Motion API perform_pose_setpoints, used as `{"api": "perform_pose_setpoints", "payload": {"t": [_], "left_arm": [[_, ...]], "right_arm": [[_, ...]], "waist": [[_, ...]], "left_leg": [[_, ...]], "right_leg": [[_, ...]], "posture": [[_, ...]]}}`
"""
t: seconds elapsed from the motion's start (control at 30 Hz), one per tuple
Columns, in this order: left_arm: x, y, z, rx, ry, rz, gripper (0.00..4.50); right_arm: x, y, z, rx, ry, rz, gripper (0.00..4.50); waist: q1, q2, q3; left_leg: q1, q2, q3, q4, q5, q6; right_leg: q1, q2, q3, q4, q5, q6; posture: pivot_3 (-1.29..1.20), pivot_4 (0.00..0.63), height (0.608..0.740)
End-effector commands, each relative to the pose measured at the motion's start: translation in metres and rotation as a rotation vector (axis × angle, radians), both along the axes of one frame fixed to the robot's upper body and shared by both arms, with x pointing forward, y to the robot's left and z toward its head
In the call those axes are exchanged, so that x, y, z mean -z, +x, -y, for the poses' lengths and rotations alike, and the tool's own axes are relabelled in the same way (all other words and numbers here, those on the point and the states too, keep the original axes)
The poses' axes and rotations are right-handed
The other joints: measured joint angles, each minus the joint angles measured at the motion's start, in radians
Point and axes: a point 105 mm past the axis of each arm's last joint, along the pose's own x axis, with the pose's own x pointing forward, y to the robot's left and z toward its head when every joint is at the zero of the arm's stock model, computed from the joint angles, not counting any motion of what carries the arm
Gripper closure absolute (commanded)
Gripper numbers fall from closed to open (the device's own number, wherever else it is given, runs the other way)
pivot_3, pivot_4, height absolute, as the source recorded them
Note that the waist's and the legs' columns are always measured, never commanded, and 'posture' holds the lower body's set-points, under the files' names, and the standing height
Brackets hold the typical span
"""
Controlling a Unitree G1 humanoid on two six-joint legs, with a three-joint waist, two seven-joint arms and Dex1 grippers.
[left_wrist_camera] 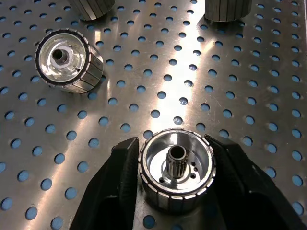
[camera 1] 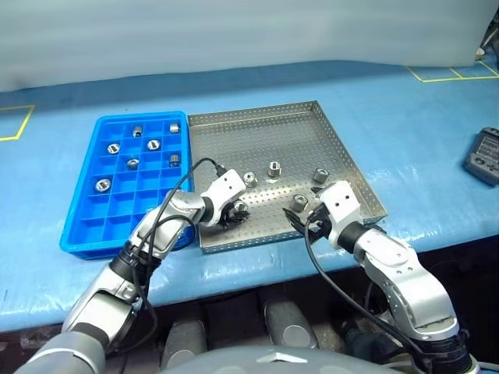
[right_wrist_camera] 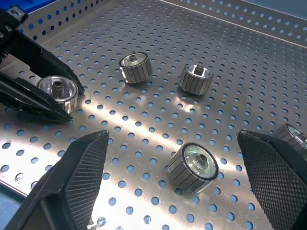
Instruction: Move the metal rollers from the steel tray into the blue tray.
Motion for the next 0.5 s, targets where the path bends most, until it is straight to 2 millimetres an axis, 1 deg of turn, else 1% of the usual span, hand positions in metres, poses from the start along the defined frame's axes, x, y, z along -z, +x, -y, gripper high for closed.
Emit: {"api": "perform_pose_setpoints", "payload": {"t": [0.03,0.13,0.23,0.3,0.37,0.43,0.5], "left_arm": [[-0.009,0.002,-0.006,-0.013,-0.002,0.041,2.81],[-0.028,0.004,-0.009,-0.032,-0.074,0.084,2.81],[-0.052,0.01,-0.024,-0.106,-0.145,0.136,2.81],[-0.07,0.008,-0.037,-0.141,-0.188,0.169,2.81],[-0.083,0.004,-0.052,-0.187,-0.209,0.193,2.81],[-0.091,0.002,-0.068,-0.252,-0.214,0.196,2.81],[-0.094,-0.002,-0.084,-0.317,-0.185,0.213,2.81]], "right_arm": [[-0.01,0.003,-0.006,-0.021,0.006,0.047,0.0],[-0.01,0.004,-0.015,-0.067,0.02,0.041,0.0],[-0.008,0.001,-0.031,-0.155,0.034,0.027,0.0],[-0.009,-0.003,-0.044,-0.237,0.062,0.022,0.0],[-0.012,-0.006,-0.054,-0.305,0.102,0.018,0.0],[-0.014,-0.007,-0.06,-0.342,0.126,0.019,0.0],[-0.015,-0.006,-0.064,-0.362,0.137,0.018,0.0]], "waist": [[0.001,0.0,0.0],[0.001,0.0,0.0],[0.005,0.0,0.0],[0.006,0.0,0.0],[0.01,0.0,0.0],[0.02,0.0,0.0],[0.032,0.0,0.0]], "left_leg": [[0.0,0.0,0.0,0.0,0.0,0.0],[0.0,0.0,0.0,0.0,0.0,0.0],[0.0,0.0,0.0,0.0,0.0,0.0],[0.0,0.0,0.0,0.0,0.0,0.0],[0.0,0.0,0.0,-0.001,0.0,0.0],[0.0,0.0,0.0,-0.002,0.0,0.0],[0.0,0.0,-0.001,-0.001,0.0,0.0]], "right_leg": [[0.0,0.0,0.0,0.0,0.0,0.0],[0.0,0.0,0.0,0.0,0.0,0.0],[0.0,0.0,0.0,0.0,0.0,0.0],[-0.001,0.0,0.0,0.0,0.0,0.0],[0.0,0.0,0.0,0.0,0.0,0.0],[0.0,0.0,0.0,0.0,0.0,0.0],[0.0,0.0,0.0,0.0,0.0,0.0]], "posture": [[-0.16,0.15,0.74],[-0.15,0.15,0.74],[-0.13,0.15,0.74],[-0.1,0.15,0.74],[-0.07,0.15,0.74],[-0.04,0.15,0.74],[-0.01,0.15,0.74]]}}
